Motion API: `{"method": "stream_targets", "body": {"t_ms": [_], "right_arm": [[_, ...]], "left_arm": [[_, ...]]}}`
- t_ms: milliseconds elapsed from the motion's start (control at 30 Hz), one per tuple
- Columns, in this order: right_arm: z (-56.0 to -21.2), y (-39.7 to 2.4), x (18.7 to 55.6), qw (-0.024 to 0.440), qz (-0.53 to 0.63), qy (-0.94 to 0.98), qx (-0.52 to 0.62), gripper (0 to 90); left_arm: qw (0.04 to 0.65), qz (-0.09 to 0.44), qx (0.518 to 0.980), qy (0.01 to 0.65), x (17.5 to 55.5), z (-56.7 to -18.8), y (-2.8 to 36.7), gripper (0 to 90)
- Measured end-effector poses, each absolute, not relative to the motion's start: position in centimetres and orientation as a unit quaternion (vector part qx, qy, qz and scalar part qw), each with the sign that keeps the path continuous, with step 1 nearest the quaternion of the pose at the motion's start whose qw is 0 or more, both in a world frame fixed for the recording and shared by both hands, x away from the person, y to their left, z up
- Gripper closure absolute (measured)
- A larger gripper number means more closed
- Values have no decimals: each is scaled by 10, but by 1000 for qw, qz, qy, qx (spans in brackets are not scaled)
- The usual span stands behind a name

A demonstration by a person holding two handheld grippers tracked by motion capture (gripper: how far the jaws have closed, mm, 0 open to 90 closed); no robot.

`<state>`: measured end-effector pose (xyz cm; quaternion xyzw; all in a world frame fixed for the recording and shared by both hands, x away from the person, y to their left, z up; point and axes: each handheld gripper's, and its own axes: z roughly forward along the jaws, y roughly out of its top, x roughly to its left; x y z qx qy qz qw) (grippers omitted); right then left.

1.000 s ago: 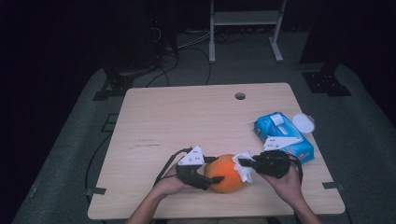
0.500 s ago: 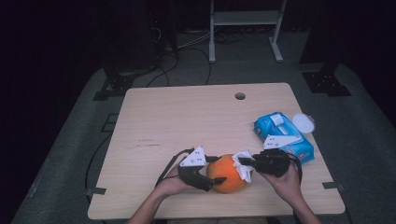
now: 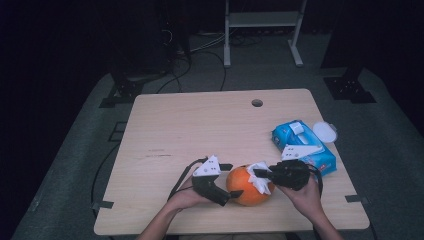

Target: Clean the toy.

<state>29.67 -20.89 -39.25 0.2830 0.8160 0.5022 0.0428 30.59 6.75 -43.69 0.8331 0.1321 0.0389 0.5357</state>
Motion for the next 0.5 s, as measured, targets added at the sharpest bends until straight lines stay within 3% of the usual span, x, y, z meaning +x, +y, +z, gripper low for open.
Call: {"method": "stream_targets", "body": {"t_ms": [100,267,500], "right_arm": [[-395,-215,301,41,505,810,295,851],[-390,-206,296,47,507,809,293,855],[-377,-193,286,63,507,820,258,854]], "left_arm": [[526,48,841,112,302,-444,60,120],[517,70,845,119,297,-438,55,263],[525,72,838,129,295,-437,55,309]]}}
